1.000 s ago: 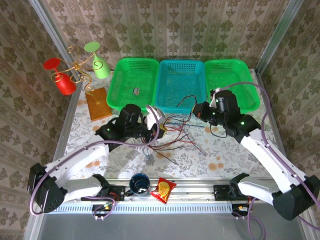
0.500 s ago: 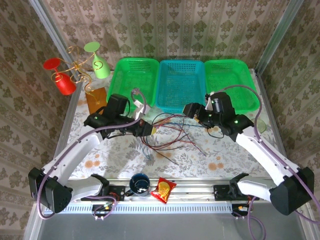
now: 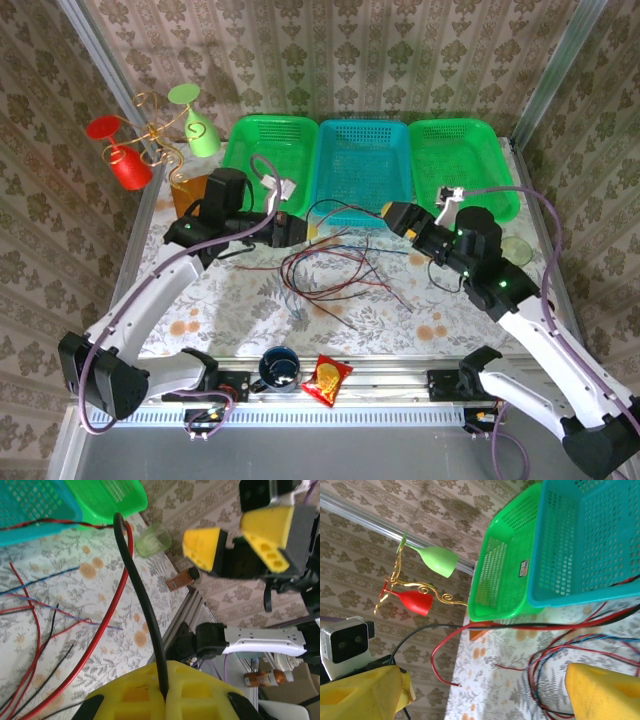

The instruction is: Untangle the cables

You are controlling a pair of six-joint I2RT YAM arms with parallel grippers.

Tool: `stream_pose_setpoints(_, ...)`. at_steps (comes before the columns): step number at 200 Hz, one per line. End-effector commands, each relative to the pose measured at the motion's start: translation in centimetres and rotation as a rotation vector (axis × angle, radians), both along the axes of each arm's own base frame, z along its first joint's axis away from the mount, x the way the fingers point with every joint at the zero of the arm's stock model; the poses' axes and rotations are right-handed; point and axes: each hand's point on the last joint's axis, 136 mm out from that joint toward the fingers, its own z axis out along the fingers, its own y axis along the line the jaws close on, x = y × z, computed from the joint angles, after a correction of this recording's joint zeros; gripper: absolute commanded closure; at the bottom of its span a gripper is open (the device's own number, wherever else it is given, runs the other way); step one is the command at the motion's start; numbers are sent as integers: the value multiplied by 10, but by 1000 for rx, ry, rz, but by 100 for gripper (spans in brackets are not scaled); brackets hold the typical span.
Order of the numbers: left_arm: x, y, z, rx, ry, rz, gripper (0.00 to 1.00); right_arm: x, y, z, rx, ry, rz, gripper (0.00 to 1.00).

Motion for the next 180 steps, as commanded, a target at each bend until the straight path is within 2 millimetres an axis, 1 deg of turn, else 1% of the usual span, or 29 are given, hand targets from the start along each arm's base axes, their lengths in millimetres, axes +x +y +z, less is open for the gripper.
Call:
stream_pose_setpoints(1,13,-3,21,-61,-18,33,100,5,22,19,129,-35,-12,14)
stream_pose_setpoints(22,20,-7,26,-92,-23,48,100,5,52,21,161,-53,45,15)
stream_pose_setpoints(39,23,-9,29,-104,-27,57,100,10,70,18,193,-45,70,19)
stream_pose_setpoints(61,23,-10,27,-105,-25,55,100,16,87,16,225,-44,103,30)
stream_pose_setpoints(76,20,-11,26,-105,-20,41,100,21,94,15,226,-41,112,36)
stream_pose_setpoints(127,15,-13,21,-96,-12,24,100,38,115,20,276,-34,138,37)
stream_pose_setpoints(153,12,-13,20,-93,-8,10,100,45,126,17,286,-20,159,40)
stream_pose_setpoints(180,9,-12,20,-91,-8,7,100,52,133,15,294,-18,162,45)
